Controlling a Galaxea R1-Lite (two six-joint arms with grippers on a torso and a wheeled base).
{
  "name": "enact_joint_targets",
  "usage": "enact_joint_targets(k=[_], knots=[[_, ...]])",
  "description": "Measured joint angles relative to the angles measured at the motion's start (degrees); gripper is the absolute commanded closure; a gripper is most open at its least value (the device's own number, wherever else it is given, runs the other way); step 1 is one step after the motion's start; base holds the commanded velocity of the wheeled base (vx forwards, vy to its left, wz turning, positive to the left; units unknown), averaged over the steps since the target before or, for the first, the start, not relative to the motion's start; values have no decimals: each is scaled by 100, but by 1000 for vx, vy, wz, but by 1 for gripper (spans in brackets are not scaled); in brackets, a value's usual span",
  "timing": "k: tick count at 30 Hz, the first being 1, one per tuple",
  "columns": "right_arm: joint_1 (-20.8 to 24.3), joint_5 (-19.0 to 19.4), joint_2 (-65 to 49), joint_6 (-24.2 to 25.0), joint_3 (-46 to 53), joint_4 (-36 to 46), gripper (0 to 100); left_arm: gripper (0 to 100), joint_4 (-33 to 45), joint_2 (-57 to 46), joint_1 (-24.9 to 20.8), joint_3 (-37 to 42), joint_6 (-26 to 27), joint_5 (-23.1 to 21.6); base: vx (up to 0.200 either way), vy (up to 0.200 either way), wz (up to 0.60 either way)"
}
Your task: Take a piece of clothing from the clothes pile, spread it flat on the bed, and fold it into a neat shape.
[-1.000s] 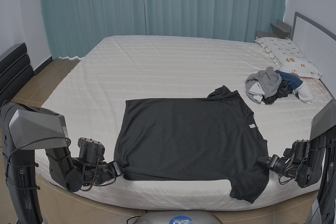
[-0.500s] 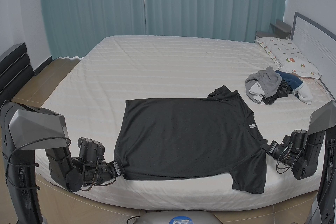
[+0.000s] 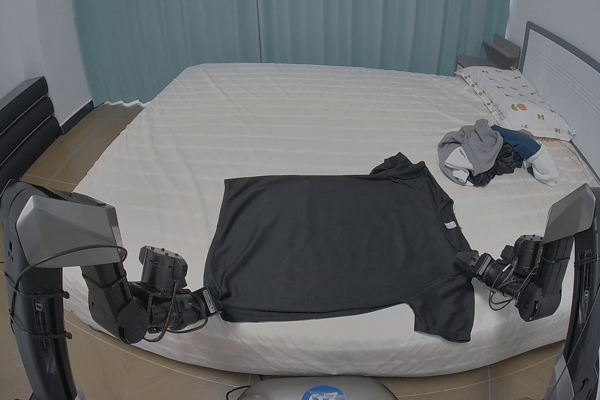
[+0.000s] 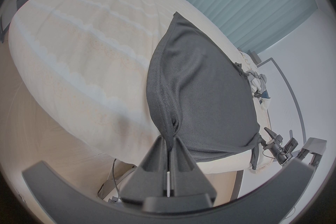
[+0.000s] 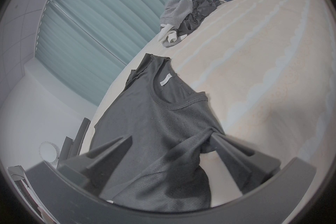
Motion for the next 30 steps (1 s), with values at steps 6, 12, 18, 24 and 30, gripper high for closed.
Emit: enact_joint_targets(k=[6,12,18,24,30], knots=[[-190,61,-162,-150,439,6,0,100,0,0,-5,-2,5,0,0,0,0],[-375,758,-496,-503,952,6,0,100,0,0,-5,-7,11,0,0,0,0],[-544,1101,-544,-994,1282,1,0,100,0,4,0,-10,11,0,0,0,0],[-494,1158,-317,-1347,1420,0,0,100,0,9,0,-10,11,0,0,0,0],[-375,1163,-194,-1352,1442,-16,0,100,0,9,0,-10,7,-1,0,0,0]])
